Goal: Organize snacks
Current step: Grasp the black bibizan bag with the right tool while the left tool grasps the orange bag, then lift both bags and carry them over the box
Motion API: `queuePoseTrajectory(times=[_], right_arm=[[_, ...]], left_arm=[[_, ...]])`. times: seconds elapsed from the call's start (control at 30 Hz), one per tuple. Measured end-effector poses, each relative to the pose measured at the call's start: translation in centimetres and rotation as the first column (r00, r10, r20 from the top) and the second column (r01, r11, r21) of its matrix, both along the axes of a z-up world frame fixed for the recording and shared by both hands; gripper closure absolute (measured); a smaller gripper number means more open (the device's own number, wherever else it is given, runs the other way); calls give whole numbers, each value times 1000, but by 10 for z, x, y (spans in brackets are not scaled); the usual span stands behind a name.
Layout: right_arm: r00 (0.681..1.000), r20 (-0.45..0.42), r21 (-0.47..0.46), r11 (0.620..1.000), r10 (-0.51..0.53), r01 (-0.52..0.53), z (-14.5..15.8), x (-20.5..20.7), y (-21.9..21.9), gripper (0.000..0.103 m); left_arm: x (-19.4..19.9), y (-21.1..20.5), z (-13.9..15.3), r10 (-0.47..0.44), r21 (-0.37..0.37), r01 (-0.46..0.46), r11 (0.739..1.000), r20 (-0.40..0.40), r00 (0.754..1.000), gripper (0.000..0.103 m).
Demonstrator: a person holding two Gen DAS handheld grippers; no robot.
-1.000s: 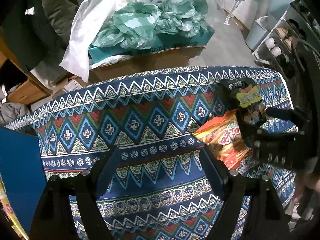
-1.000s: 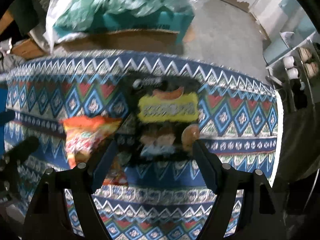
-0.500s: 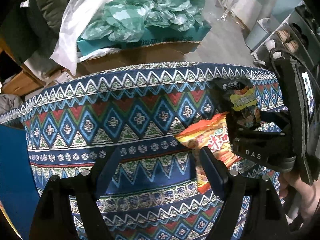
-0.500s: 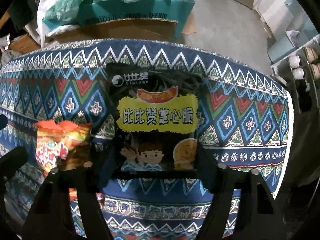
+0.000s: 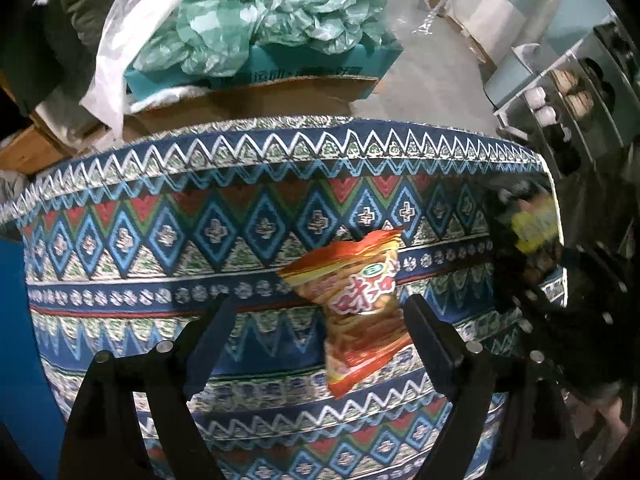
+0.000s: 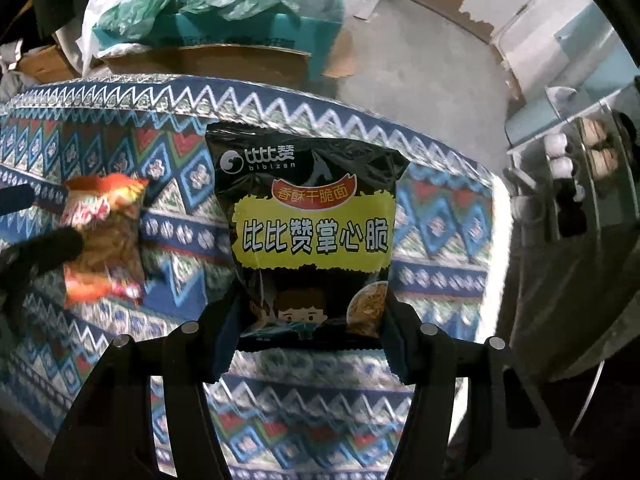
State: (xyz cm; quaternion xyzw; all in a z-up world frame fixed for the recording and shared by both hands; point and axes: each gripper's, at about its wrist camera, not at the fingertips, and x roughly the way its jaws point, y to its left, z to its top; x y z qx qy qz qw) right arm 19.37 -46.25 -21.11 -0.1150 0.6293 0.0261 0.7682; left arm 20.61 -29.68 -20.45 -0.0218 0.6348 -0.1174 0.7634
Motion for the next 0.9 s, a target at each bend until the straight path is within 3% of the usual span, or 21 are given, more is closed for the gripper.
queuePoseTrajectory(times=[0.2,0.33,0.5,0.67,0.9], right_arm=[[999,24,12,999,-34,34,22,-26,-21,43],[996,34,74,994,-83,80,33,-34,-27,43],[992,50,127,986,-118,111,43,-41,-29,43],[993,43,151,983,-108,100,47,-49,-19,43],[994,69,161,984,-84,72,59,-54,-2,43]], left_arm=[[5,-11,-16,41,-25,-43,999,-53,998,16],[6,-22,-27,27,-12,-28,1000,-72,997,16],[5,-26,-29,9,2,-9,1000,-35,999,17],[0,-27,-29,-27,-18,27,999,-37,999,65],[-14,-15,-6,-120,52,116,992,73,990,67]])
